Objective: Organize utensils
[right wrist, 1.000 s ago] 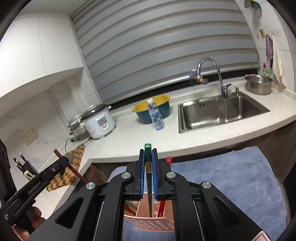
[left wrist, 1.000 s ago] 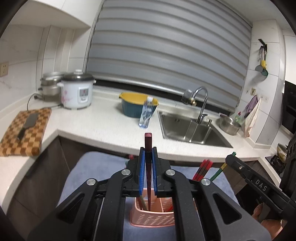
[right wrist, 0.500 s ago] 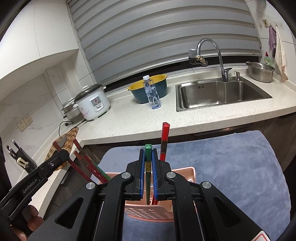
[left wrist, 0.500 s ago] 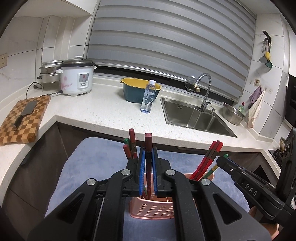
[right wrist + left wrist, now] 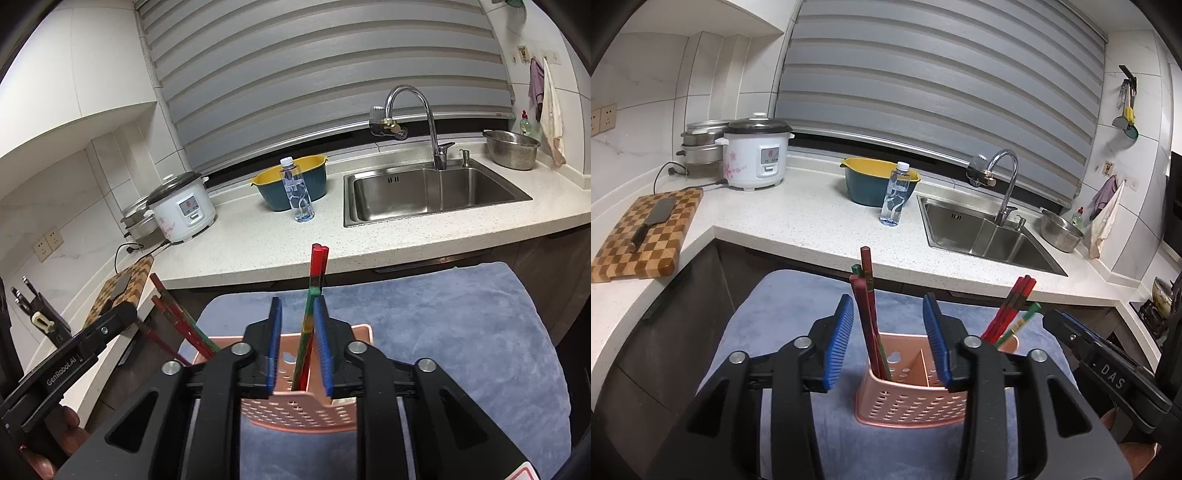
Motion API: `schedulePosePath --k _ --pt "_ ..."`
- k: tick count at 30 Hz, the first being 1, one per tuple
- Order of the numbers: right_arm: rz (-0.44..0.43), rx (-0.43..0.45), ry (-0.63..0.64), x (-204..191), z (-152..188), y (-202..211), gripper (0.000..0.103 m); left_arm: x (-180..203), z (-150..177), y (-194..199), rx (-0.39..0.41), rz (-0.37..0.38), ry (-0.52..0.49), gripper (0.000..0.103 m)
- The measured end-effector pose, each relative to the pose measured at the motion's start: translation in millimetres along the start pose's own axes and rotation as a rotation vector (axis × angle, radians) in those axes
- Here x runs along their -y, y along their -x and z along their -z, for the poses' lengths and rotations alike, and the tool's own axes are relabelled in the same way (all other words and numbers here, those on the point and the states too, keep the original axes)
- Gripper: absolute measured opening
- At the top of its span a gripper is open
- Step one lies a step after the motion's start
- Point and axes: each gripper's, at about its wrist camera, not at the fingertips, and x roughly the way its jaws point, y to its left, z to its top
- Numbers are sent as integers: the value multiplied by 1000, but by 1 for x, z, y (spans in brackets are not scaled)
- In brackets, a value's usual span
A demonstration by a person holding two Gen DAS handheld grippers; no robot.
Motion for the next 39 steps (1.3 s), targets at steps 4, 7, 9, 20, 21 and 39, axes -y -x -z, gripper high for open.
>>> schedulePosePath --k 4,7,9,20,21,39 --pt "3 7 14 -2 7 16 28 4 6 16 18 -12 -13 53" --pt "1 4 18 -4 13 30 36 5 10 28 25 -21 -14 68" --pt "-1 4 25 -5 20 42 42 6 15 38 31 -31 -11 77" --pt "62 -29 81 -14 72 94 60 17 58 77 -12 -159 -55 94" --pt "60 -35 78 -13 75 96 60 20 63 80 -12 -173 -73 94" --pt "140 -75 114 -12 117 132 79 31 107 108 -91 -230 -120 95"
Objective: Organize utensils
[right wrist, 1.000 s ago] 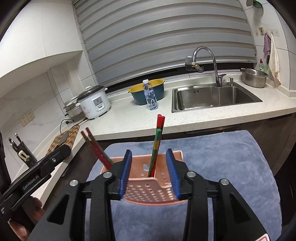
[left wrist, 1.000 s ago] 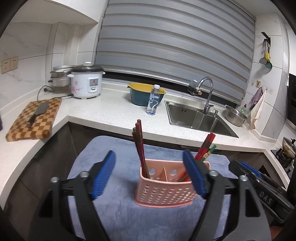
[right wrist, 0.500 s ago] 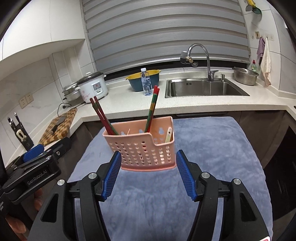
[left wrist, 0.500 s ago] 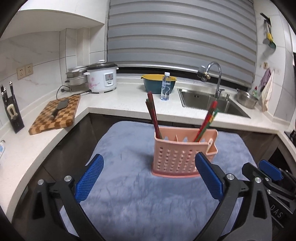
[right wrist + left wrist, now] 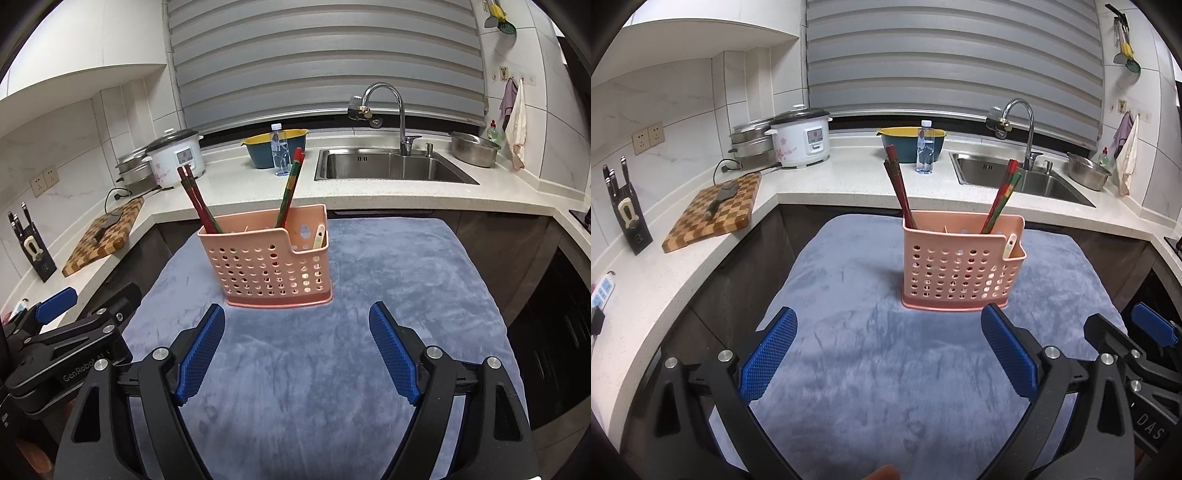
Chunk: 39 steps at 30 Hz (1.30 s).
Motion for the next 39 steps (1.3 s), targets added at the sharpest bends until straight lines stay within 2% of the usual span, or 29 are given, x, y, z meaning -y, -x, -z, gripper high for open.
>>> schedulePosePath --k 2,14,15,16,39 --pt "1 -4 3 0 3 2 84 0 2 2 -3 -1 1 95" --pt "42 -1 43 -4 18 15 87 3 14 11 -18 -11 -18 96" --pt "44 -1 46 -5 19 15 89 3 16 12 -19 -22 -17 96" --pt "46 -1 46 -5 20 16 98 2 17 13 -19 -23 -15 96" --pt "85 -18 38 3 31 21 96 0 26 18 -41 -53 -16 96"
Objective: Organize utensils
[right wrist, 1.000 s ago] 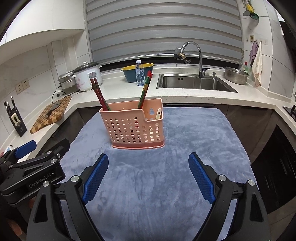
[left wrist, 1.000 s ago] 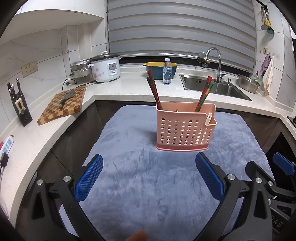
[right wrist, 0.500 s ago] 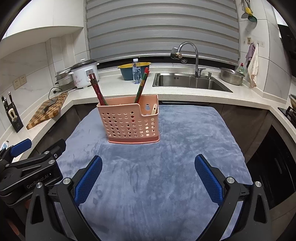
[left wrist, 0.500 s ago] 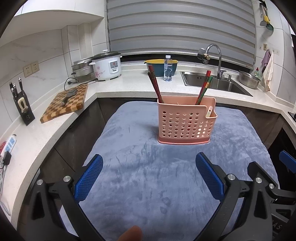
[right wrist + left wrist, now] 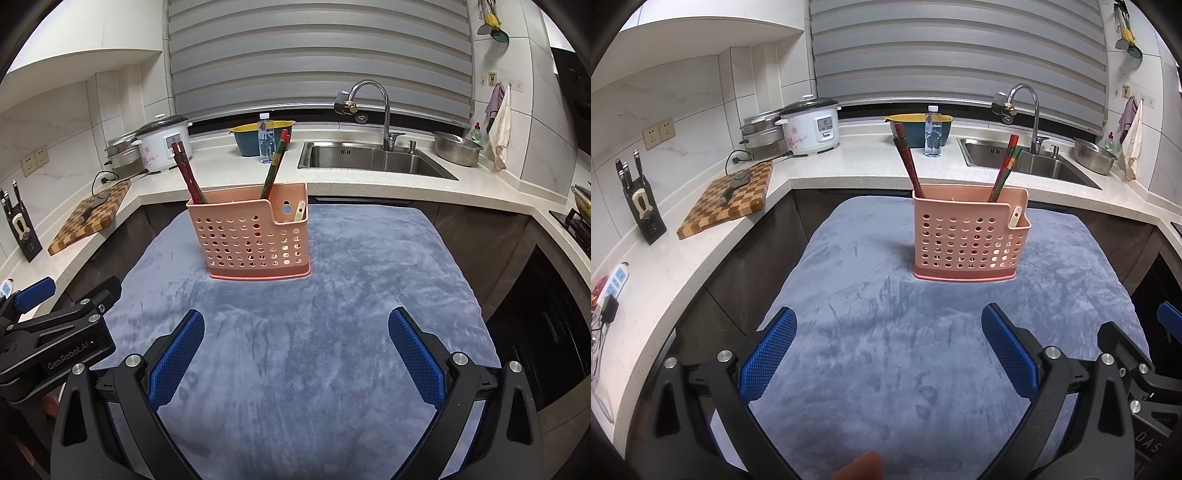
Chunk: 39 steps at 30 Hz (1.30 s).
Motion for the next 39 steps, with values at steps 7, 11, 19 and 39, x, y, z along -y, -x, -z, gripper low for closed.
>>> schedulePosePath --k 7,11,19,39 --pt "-5 -7 2 0 3 -1 96 -2 1 -1 -8 -15 10 96" --pt "-2 -8 8 -1 4 -1 96 -2 1 -2 -8 -18 8 96" --pt "-1 -10 9 -1 4 -1 96 -2 2 -2 -9 -19 7 96" --pt "0 -9 8 -2 4 -1 96 -4 4 -4 -13 -24 6 96"
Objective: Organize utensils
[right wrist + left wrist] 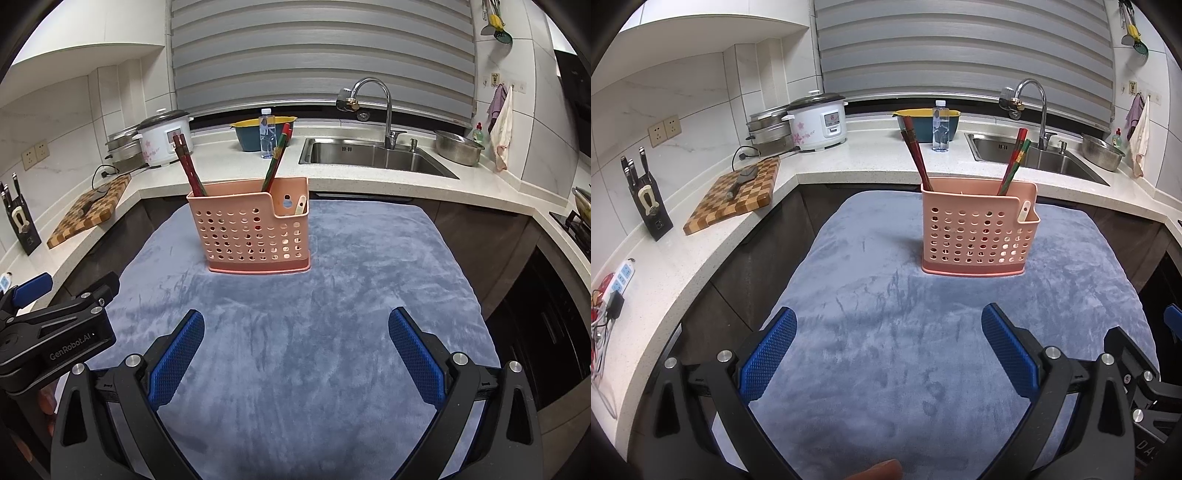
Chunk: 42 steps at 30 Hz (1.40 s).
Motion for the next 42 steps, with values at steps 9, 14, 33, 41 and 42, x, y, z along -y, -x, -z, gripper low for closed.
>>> schedulePosePath --k 9,14,33,41,42 --pt "1 1 3 0 1 0 96 -1 2 0 -2 -3 -1 96" --pt "2 -1 5 1 2 -1 96 1 4 0 -4 -1 -5 96" --pt "4 -1 8 1 2 -1 96 3 5 -1 -8 -1 -9 96" --pt "2 -4 8 1 2 -2 96 5 6 -4 -15 2 -10 96" --pt "2 -5 8 1 2 -2 96 5 7 -5 -16 3 -11 96"
